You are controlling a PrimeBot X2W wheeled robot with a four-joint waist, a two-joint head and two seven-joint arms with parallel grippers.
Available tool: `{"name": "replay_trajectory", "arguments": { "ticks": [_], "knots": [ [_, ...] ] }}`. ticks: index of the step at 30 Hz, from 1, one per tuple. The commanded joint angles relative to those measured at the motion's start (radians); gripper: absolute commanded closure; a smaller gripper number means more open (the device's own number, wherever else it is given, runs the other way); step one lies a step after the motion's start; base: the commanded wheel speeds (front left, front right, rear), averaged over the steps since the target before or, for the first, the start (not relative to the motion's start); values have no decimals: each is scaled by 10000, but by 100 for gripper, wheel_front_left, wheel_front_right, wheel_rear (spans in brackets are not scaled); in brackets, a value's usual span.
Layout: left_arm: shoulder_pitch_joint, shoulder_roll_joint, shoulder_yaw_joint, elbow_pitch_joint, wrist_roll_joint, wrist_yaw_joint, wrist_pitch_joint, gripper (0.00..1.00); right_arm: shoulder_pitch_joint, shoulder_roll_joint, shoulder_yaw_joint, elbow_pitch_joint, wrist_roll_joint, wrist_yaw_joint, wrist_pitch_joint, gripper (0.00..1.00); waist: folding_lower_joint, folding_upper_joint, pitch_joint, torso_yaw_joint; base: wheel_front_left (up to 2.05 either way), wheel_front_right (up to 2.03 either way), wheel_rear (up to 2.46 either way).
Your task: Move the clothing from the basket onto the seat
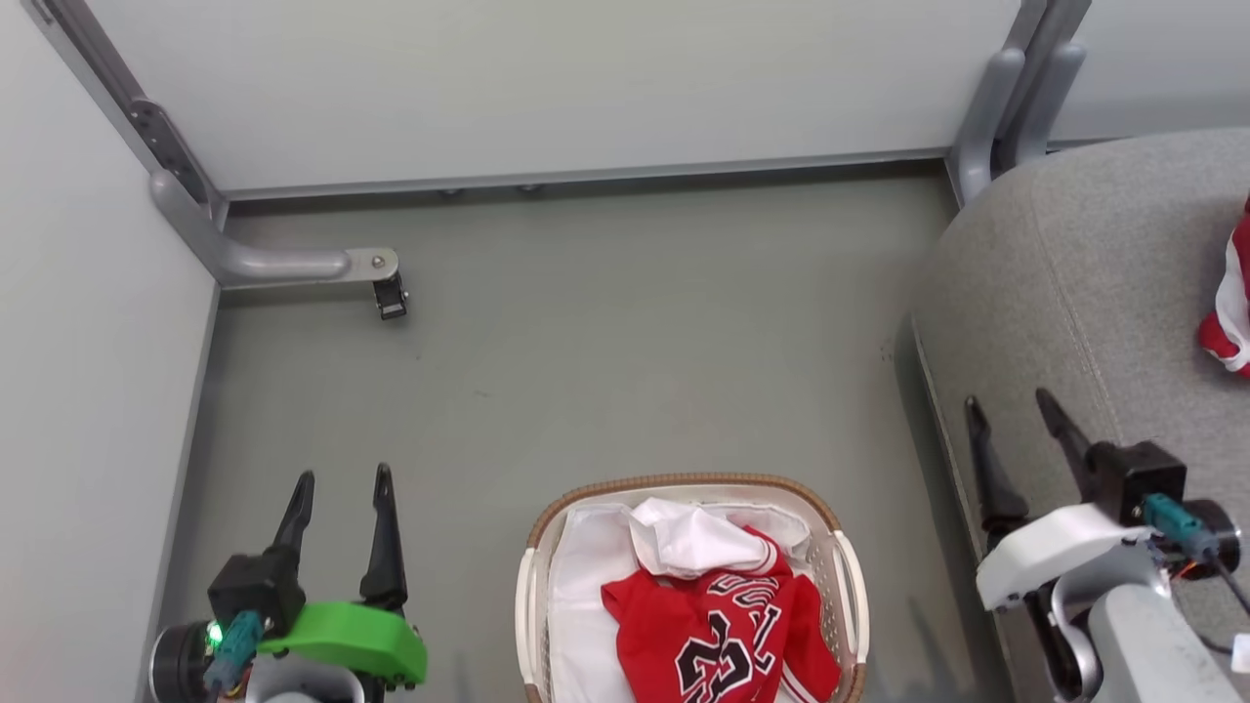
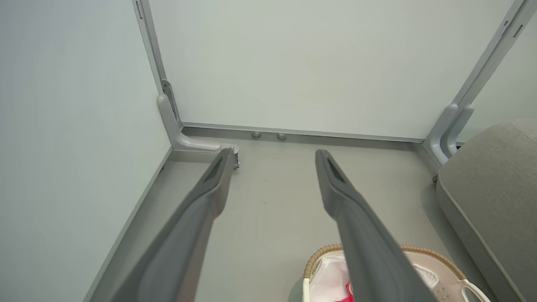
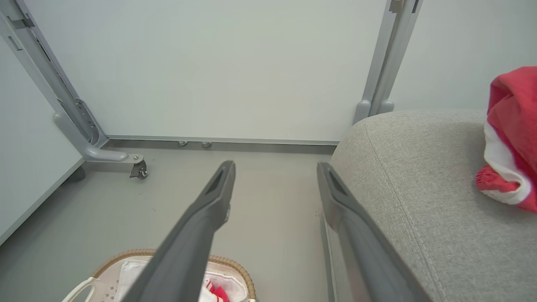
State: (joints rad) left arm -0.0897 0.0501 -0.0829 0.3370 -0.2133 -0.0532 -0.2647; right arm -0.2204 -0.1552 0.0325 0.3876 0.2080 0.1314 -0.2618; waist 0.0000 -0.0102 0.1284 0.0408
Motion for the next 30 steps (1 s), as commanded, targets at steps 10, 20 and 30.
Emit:
{"name": "replay_trajectory", "arguments": {
  "ticks": [10,20,30],
  "knots": [
    [574,14,176,-296,-261,-185,5,0,720,148,342,43,278,-14,-46,0,0,102,-449,-10,0,0,0],
    [-210,16,-395,163,-414,-469,5,0,-24,140,492,-312,336,-14,-46,0,0,102,399,-349,0,0,0],
    [-2035,22,-2336,1937,-1266,-696,5,0,-1266,149,805,-915,458,-14,-47,0,0,102,2199,-1085,0,0,0]
  ]
}}
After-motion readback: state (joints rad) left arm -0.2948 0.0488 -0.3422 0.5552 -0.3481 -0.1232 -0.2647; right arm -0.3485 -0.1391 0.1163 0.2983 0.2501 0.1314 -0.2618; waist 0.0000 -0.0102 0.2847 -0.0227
